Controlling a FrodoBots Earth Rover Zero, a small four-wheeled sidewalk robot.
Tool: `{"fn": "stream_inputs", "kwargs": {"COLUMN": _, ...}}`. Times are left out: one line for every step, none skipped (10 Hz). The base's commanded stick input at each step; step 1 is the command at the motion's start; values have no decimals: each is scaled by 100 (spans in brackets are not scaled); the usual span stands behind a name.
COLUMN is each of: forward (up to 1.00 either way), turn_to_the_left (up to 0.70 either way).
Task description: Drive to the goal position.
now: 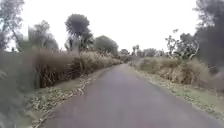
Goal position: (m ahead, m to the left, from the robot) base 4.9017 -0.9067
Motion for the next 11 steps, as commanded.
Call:
{"fn": "stream_inputs", "kwargs": {"forward": 85, "turn_to_the_left": -29}}
{"fn": "stream_inputs", "kwargs": {"forward": 85, "turn_to_the_left": -17}}
{"fn": "stream_inputs", "kwargs": {"forward": 85, "turn_to_the_left": -5}}
{"fn": "stream_inputs", "kwargs": {"forward": 85, "turn_to_the_left": 0}}
{"fn": "stream_inputs", "kwargs": {"forward": 85, "turn_to_the_left": 0}}
{"fn": "stream_inputs", "kwargs": {"forward": 85, "turn_to_the_left": 0}}
{"fn": "stream_inputs", "kwargs": {"forward": 85, "turn_to_the_left": -34}}
{"fn": "stream_inputs", "kwargs": {"forward": 85, "turn_to_the_left": -34}}
{"fn": "stream_inputs", "kwargs": {"forward": 85, "turn_to_the_left": -34}}
{"fn": "stream_inputs", "kwargs": {"forward": 85, "turn_to_the_left": 0}}
{"fn": "stream_inputs", "kwargs": {"forward": 85, "turn_to_the_left": 0}}
